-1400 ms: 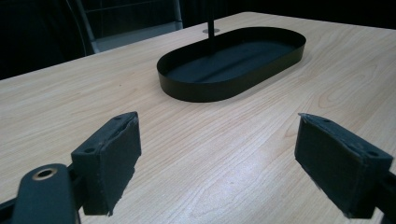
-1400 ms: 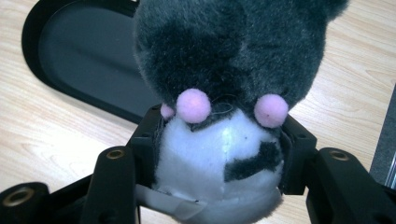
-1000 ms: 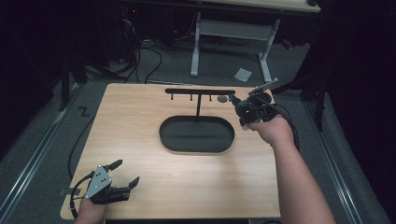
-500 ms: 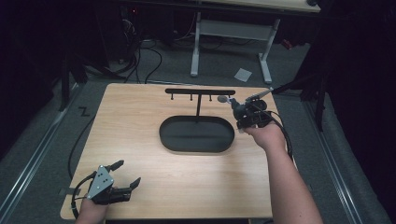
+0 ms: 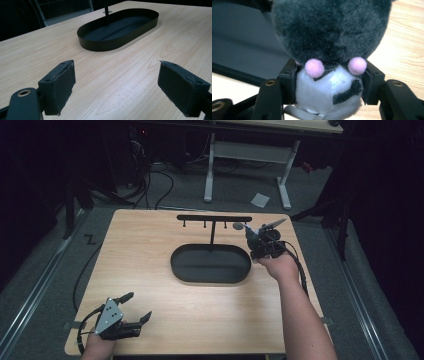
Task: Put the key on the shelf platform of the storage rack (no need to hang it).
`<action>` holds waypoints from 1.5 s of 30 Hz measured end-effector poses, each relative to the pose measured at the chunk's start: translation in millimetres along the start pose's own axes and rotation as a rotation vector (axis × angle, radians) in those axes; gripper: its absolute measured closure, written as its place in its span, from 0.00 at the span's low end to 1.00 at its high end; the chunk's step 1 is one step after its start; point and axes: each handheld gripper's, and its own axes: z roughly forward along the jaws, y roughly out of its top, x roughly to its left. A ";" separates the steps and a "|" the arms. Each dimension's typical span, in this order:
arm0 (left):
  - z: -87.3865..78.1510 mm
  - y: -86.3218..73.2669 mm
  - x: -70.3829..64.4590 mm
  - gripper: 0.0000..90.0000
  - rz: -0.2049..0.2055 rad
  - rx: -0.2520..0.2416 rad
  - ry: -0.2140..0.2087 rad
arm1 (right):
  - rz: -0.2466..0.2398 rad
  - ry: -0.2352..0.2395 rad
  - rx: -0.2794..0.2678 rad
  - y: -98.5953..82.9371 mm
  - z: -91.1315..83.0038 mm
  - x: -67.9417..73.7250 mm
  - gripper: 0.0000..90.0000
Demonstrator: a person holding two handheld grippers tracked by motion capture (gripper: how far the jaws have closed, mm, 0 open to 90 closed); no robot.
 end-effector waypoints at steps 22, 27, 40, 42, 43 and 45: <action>2.8 0.9 5.0 0.17 0.002 -0.007 0.002 | -0.035 -0.058 -0.056 -15.8 -7.6 -5.3 0.34; 7.3 2.1 2.2 0.17 -0.013 -0.004 0.004 | -0.086 -0.065 -0.138 -25.0 -16.9 -0.6 0.35; 11.9 -2.1 -0.5 0.17 -0.017 0.026 -0.004 | -0.124 0.020 -0.346 -124.7 -5.3 -3.6 0.24; 10.4 -1.8 -1.3 0.17 -0.002 0.034 0.001 | -0.106 0.047 -0.375 -148.3 5.8 -1.7 0.20; 9.4 -1.5 -1.8 0.17 0.007 0.034 0.002 | -0.099 0.055 -0.382 -156.1 9.6 -0.2 0.18; 7.9 -1.3 -3.0 0.17 0.012 0.035 0.007 | -0.085 0.051 -0.427 -179.1 18.1 7.7 0.17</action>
